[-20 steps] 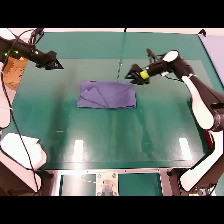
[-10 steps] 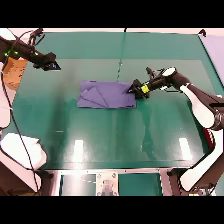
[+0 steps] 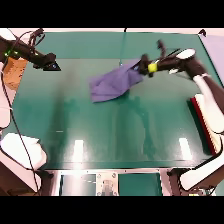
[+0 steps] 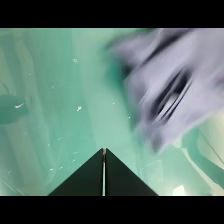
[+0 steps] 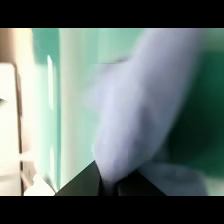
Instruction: Fold the shirts.
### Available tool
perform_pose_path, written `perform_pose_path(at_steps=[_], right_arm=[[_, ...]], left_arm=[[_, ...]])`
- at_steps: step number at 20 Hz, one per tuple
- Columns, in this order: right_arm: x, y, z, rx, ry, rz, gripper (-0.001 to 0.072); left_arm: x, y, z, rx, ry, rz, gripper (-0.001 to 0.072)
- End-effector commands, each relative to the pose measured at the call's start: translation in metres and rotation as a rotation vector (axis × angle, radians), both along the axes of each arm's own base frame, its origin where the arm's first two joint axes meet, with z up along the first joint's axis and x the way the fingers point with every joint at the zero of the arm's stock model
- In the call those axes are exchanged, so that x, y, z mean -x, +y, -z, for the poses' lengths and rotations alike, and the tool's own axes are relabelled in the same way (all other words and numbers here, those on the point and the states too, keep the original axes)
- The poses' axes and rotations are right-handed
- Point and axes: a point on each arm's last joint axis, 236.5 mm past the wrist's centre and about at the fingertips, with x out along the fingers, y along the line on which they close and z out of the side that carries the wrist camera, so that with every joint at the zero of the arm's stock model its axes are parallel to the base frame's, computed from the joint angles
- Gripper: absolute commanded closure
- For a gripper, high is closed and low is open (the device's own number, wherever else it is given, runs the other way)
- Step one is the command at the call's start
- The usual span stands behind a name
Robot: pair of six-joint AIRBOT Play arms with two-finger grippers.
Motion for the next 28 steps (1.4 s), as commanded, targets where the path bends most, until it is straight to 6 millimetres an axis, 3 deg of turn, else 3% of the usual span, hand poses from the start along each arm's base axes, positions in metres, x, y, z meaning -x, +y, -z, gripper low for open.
perform_pose_path(at_steps=[1,4,6,10,14,17,21,26,28], right_arm=[[-0.001,-0.071,-0.083,-0.020,-0.124,0.124,0.0698],[0.006,-0.163,-0.123,0.004,-0.195,0.301,0.0698],[0.016,-0.229,-0.137,0.015,-0.209,0.437,0.0698],[0.055,-0.349,-0.135,0.039,-0.185,0.655,0.0698],[0.100,-0.435,-0.134,0.056,-0.179,0.843,0.0698],[0.128,-0.466,-0.131,0.057,-0.158,0.904,0.0698],[0.168,-0.470,-0.115,0.067,-0.038,0.900,0.0698],[0.247,-0.499,-0.089,0.307,0.213,1.046,0.0699],[0.279,-0.505,-0.069,0.388,0.356,1.088,0.0699]], left_arm=[[0.004,0.000,0.001,-0.001,0.012,0.009,0.0683],[0.004,0.000,0.000,0.000,0.013,0.009,0.0683],[0.004,0.000,0.000,0.000,0.013,0.009,0.0683],[0.003,0.000,0.000,0.000,0.011,0.008,0.0683],[0.003,0.000,0.000,0.000,0.009,0.008,0.0683],[0.003,0.000,0.000,0.000,0.010,0.007,0.0683],[0.006,-0.001,0.006,0.010,0.041,-0.010,0.0682],[0.018,-0.003,0.013,0.013,0.094,0.008,0.0683],[0.018,-0.003,0.013,0.013,0.096,0.010,0.0682]])
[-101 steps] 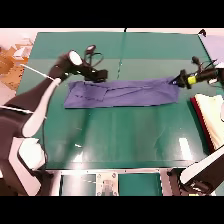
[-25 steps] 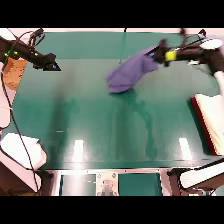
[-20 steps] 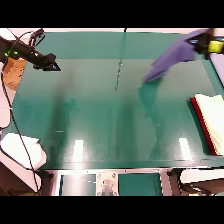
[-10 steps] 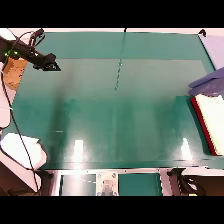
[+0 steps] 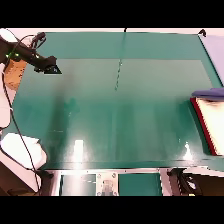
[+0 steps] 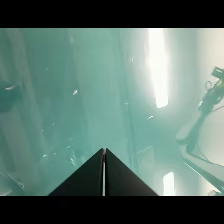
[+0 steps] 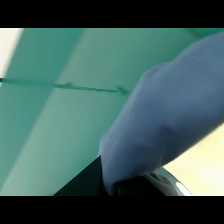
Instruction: Fold the shirts.
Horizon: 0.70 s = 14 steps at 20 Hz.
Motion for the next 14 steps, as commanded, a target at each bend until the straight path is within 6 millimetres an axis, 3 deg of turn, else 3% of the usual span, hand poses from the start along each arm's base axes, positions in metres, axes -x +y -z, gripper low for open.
perform_pose_path(at_steps=[1,8,9,11,14], right_arm=[[0.070,-0.014,0.040,0.018,0.303,0.132,0.0698],[0.155,0.016,0.165,-0.159,0.703,0.190,0.0697],[0.163,0.024,0.181,-0.187,0.740,0.191,0.0658],[0.175,0.038,0.199,-0.242,0.797,0.188,0.0133],[0.188,0.052,0.196,-0.309,0.864,0.185,0.0112]], left_arm=[[0.004,0.000,0.002,0.001,0.016,0.006,0.0683],[0.004,-0.001,0.002,0.003,0.018,0.007,0.0683],[0.004,-0.001,0.002,0.003,0.018,0.007,0.0682],[0.004,-0.002,0.001,0.008,0.018,0.008,0.0683],[0.005,-0.004,-0.001,0.020,0.019,0.012,0.0683]])
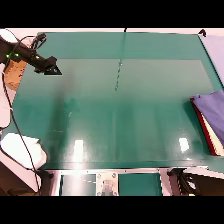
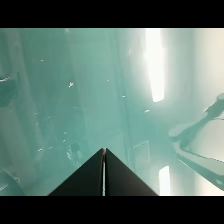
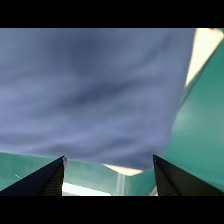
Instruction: Fold the shirts.
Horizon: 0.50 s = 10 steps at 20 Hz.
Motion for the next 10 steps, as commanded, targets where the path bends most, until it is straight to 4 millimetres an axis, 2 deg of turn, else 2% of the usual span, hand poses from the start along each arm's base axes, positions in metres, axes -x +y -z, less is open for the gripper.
perform_pose_path(at_steps=[1,3,4,5,6,7,8,10], right_arm=[[0.024,0.021,0.003,-0.092,0.111,0.039,0.0112],[0.012,0.030,-0.014,-0.128,0.086,0.035,0.0140],[-0.002,0.033,-0.024,-0.135,0.048,0.011,0.0284],[-0.023,0.036,-0.037,-0.128,-0.006,-0.027,0.0532],[-0.044,0.039,-0.049,-0.108,-0.058,-0.070,0.0599],[-0.068,0.043,-0.063,-0.080,-0.114,-0.123,0.0606],[-0.091,0.048,-0.075,-0.049,-0.161,-0.185,0.0700],[-0.135,0.065,-0.092,0.034,-0.236,-0.314,0.0699]], left_arm=[[0.001,-0.005,-0.003,0.024,-0.001,0.005,0.0683],[-0.001,-0.012,-0.013,0.060,-0.014,0.002,0.0684],[-0.002,-0.012,-0.019,0.060,-0.031,-0.002,0.0684],[-0.003,-0.012,-0.029,0.057,-0.058,-0.006,0.0684],[-0.003,-0.011,-0.040,0.052,-0.086,-0.013,0.0684],[-0.001,-0.010,-0.049,0.044,-0.101,-0.020,0.0684],[0.003,-0.010,-0.060,0.039,-0.120,-0.019,0.0684],[0.014,-0.008,-0.078,0.014,-0.136,-0.026,0.0684]])
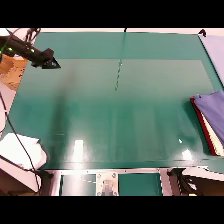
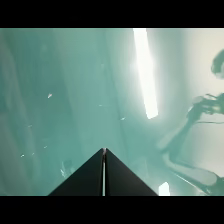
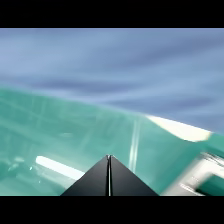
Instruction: Fold the shirts.
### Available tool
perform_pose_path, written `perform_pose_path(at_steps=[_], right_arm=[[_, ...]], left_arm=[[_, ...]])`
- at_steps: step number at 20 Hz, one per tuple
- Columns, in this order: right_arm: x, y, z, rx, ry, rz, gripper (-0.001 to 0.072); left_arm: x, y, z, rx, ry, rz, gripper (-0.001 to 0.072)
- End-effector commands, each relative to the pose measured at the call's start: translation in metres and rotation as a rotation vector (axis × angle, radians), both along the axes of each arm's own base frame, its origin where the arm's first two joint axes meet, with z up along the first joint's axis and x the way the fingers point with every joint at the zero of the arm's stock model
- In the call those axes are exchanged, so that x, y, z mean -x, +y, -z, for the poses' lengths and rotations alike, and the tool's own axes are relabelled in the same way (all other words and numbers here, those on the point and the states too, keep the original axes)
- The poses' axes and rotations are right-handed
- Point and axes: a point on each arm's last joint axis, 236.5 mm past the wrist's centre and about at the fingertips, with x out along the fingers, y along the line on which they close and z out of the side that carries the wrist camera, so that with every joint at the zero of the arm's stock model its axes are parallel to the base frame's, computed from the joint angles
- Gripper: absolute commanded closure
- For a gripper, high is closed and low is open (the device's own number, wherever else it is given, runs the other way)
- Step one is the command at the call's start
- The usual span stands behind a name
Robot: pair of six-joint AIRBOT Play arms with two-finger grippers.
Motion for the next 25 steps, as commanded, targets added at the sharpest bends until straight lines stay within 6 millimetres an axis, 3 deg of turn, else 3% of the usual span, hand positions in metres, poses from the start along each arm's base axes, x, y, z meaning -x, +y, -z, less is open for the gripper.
perform_pose_path(at_steps=[1,3,5,8,10,12,16,25], right_arm=[[-0.076,0.036,-0.033,0.112,-0.175,-0.193,0.0699],[-0.105,0.074,-0.035,0.187,-0.262,-0.313,0.0699],[-0.110,0.125,-0.021,0.188,-0.293,-0.446,0.0699],[-0.078,0.202,0.028,0.135,-0.270,-0.643,0.0699],[-0.051,0.240,0.061,0.088,-0.251,-0.710,0.0699],[-0.042,0.270,0.077,0.039,-0.303,-0.719,0.0699],[-0.030,0.289,0.089,0.011,-0.290,-0.764,0.0698],[-0.030,0.288,0.089,0.011,-0.291,-0.763,0.0698]], left_arm=[[0.016,0.000,-0.026,-0.028,-0.018,-0.018,0.0684],[0.037,-0.005,-0.024,-0.067,0.018,-0.010,0.0684],[0.070,-0.017,-0.008,-0.122,0.072,0.020,0.0684],[0.136,-0.043,0.023,-0.167,0.130,0.064,0.0685],[0.184,-0.061,0.046,-0.159,0.155,0.052,0.0685],[0.217,-0.065,0.065,-0.149,0.178,0.006,0.0684],[0.244,-0.059,0.081,-0.161,0.230,-0.012,0.0683],[0.228,-0.060,0.078,-0.145,0.174,-0.045,0.0683]])
